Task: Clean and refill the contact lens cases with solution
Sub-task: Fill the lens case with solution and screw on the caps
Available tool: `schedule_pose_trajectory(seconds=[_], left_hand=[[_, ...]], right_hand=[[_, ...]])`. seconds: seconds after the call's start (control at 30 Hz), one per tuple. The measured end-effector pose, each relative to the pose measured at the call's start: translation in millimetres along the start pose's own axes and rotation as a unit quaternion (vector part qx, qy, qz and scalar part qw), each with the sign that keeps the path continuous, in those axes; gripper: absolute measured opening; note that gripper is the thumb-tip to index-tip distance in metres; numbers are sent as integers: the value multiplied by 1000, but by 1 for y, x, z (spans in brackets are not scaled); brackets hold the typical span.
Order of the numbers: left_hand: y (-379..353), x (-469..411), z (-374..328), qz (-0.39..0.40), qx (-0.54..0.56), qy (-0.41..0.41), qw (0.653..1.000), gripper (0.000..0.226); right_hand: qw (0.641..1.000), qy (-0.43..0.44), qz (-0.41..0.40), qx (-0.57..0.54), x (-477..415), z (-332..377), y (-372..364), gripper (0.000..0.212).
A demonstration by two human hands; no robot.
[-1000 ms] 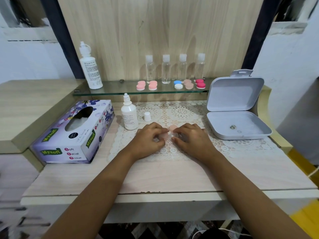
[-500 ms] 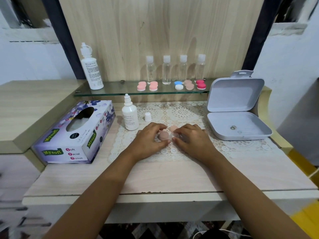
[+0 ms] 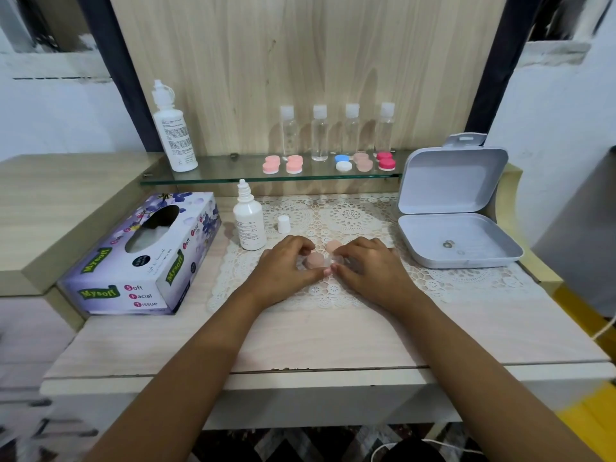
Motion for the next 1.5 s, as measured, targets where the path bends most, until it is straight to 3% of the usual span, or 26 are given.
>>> schedule_pose_trajectory(seconds=[0.2,0.53,0.7,0.83,1.1,1.27,1.4,1.5], left_hand=[[1,-2,2,-4,35,-15,999,20],[-2,3,-2,18,-4,-18,1000,51],[2,0,0,-15,18,-3,1000,25],[2,0,0,-3,48,-23,999,19],[-2,2,-3,25,2,-58,998,28],[-5,2,-1,29,-28,-23,999,61],[1,1,0,-15,6,-15,1000,27],[2,1,-1,-19,21,-34,999,17]], right_hand=[[1000,3,-8,-3,1,-1,1,30],[1000,-1,-10,9,1,0,1,32],[1000,1,-11,11,1,1,1,30],[1000,0,-9,9,1,1,2,30],[1000,2,-13,0,1,1,1,28],[1000,0,-21,-7,2,1,2,27],[1000,1,-17,-2,1,0,1,28],[1000,4,-20,-2,1,1,1,27]])
Point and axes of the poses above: each hand's wrist, its own x-axis away from the middle knuckle, its own y-axis out of the back of the hand, z = x × y, the point moved 7 cm from there along -x, towards the middle knuckle, and after that the axes turned 1 degree about -z, right-handed, at the moved point
